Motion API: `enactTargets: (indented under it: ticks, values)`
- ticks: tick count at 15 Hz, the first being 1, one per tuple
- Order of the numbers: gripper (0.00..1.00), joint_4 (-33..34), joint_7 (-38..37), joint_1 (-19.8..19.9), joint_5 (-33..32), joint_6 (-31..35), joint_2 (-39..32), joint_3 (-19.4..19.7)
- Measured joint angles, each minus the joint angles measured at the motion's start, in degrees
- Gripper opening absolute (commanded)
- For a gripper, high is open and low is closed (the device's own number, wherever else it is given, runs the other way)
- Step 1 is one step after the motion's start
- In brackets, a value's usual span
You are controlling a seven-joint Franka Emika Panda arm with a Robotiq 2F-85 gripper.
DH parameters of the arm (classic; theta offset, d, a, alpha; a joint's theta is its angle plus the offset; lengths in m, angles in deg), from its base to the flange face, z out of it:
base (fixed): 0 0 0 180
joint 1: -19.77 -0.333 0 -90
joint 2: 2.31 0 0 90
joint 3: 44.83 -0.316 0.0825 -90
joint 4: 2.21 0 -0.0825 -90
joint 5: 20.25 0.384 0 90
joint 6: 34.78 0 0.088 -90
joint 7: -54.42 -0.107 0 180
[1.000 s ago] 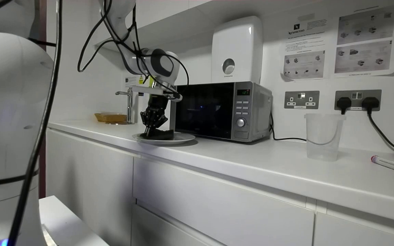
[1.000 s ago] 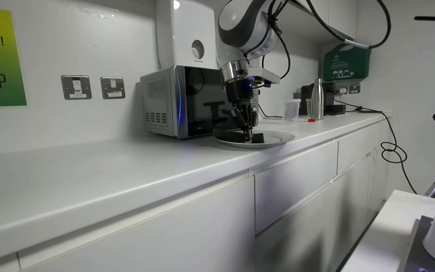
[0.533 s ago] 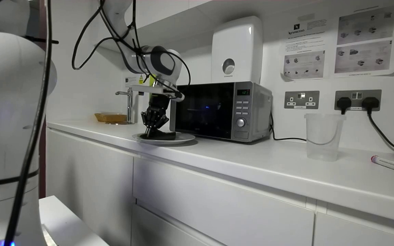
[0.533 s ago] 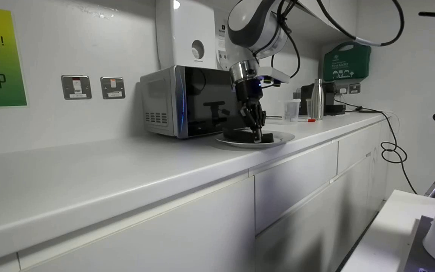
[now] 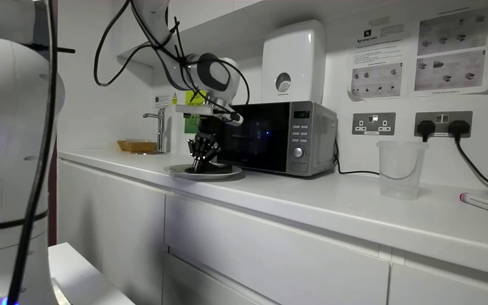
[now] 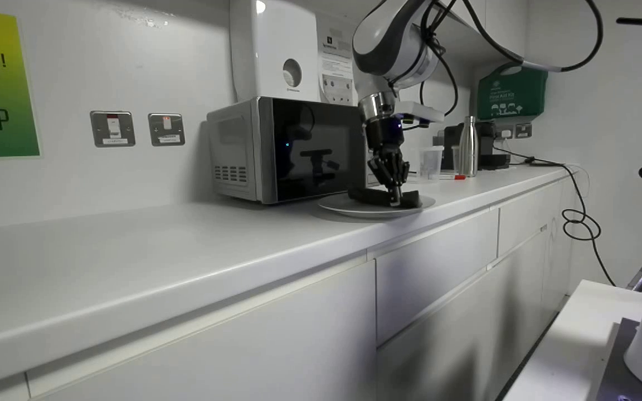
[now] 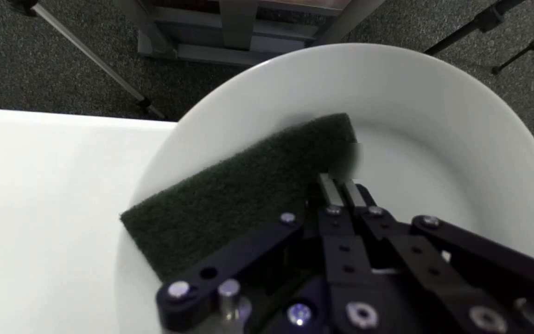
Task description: Pick up the towel from the table, wipe the plate with it and put the towel back on the table.
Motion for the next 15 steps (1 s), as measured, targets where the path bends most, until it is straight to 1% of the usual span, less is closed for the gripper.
enactTargets:
  ticks: [5,15]
  values:
    - [0.01,0.4,0.0,1.9,-0.2,0.0,-0.4,1.8]
    - [0.01,5.1,0.0,1.8,-0.8,0.0,-4.5,0.9]
